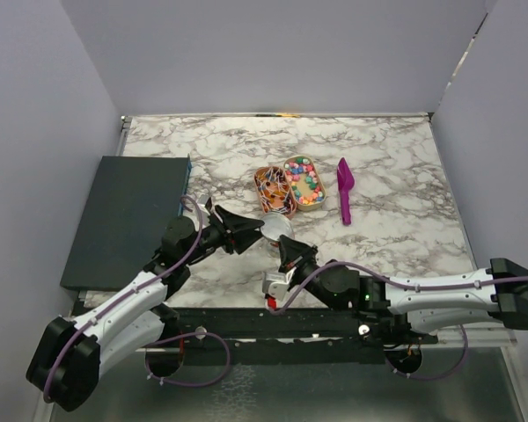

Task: Pack the candies
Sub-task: Pick up the bottle lid at the center of the board.

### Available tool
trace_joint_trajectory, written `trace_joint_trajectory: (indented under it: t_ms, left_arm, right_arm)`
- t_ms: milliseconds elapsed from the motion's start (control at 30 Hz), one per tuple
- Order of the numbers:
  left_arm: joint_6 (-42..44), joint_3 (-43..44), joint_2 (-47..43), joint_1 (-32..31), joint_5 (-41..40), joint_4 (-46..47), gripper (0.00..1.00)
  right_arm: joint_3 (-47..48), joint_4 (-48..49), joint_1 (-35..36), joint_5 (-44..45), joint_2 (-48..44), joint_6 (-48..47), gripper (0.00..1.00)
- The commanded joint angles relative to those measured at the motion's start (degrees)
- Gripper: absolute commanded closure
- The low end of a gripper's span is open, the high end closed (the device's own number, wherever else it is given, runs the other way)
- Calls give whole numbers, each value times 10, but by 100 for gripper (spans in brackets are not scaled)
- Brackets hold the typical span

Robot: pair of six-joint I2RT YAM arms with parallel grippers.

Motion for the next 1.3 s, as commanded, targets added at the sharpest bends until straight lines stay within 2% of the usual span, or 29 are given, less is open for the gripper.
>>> trace_joint_trajectory:
  t_ms: [0, 167, 333, 467, 700, 900, 1100, 1267]
  left_arm:
    - [32, 6, -11, 4, 8, -24, 48]
    - [106, 28, -21, 4, -16, -99, 36]
    - [184, 62, -47, 4, -58, -158, 30]
    - [268, 106, -68, 4, -92, -223, 28]
    - [424, 169, -94, 4, -133, -314, 24]
    - [525, 192, -106, 4, -146, -351, 22]
    - [596, 206, -112, 4, -130, -351, 17]
    - [597, 200, -102, 4, -89, -325, 15]
  right_arm:
    - [3, 25, 2, 39, -20, 36, 99]
    - [42, -87, 2, 34, -34, 125, 99]
    - [76, -186, 1, 13, -41, 212, 99]
    - [117, -268, -5, -19, -34, 284, 99]
    - [182, -381, -56, -133, -23, 393, 99]
    - [249, -449, -172, -290, -16, 515, 99]
    - [302, -483, -295, -523, 10, 620, 99]
    - [301, -452, -416, -756, 30, 731, 99]
